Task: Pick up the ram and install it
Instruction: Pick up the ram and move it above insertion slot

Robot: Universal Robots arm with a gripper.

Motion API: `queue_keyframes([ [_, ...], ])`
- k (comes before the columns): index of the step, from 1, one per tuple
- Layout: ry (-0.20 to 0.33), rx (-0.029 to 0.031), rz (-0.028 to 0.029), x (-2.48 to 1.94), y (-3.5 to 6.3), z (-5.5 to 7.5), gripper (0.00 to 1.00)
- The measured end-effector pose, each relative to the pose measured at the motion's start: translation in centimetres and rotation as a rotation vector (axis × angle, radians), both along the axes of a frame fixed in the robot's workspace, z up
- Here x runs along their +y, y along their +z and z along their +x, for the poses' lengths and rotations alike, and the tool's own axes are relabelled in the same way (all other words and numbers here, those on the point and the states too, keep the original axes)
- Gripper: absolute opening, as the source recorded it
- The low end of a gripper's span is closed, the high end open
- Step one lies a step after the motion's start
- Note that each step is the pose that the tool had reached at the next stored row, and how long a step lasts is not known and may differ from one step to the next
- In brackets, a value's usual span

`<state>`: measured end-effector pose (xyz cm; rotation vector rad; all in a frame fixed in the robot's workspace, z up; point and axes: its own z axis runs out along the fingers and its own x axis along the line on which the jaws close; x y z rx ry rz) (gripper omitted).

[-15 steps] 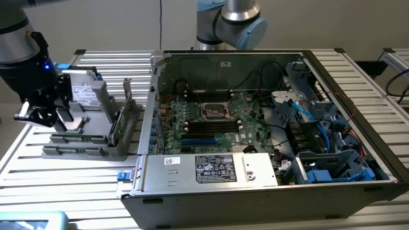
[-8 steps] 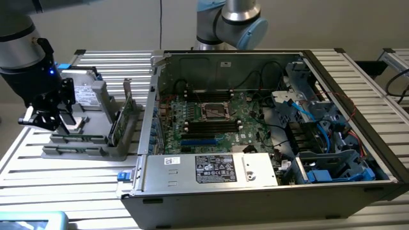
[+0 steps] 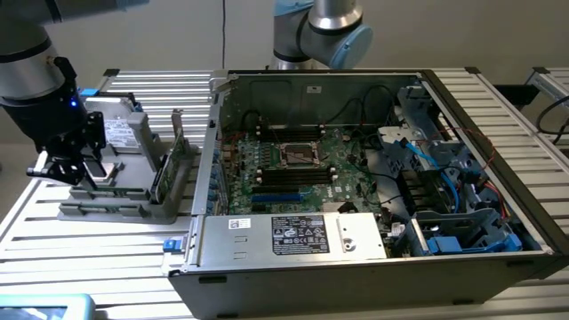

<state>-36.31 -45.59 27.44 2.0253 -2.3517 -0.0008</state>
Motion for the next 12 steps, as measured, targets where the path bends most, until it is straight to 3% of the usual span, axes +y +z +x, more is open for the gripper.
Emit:
queue_keyframes([
  [3, 0.000, -0.0102, -0.0056, 0.00, -0.23, 0.0, 0.36],
  [6, 0.000, -0.0225, -0.0067, 0.00, -0.56, -0.1, 0.36],
  [12, 0.000, -0.0292, -0.0066, 0.00, -1.62, -0.4, 0.36],
])
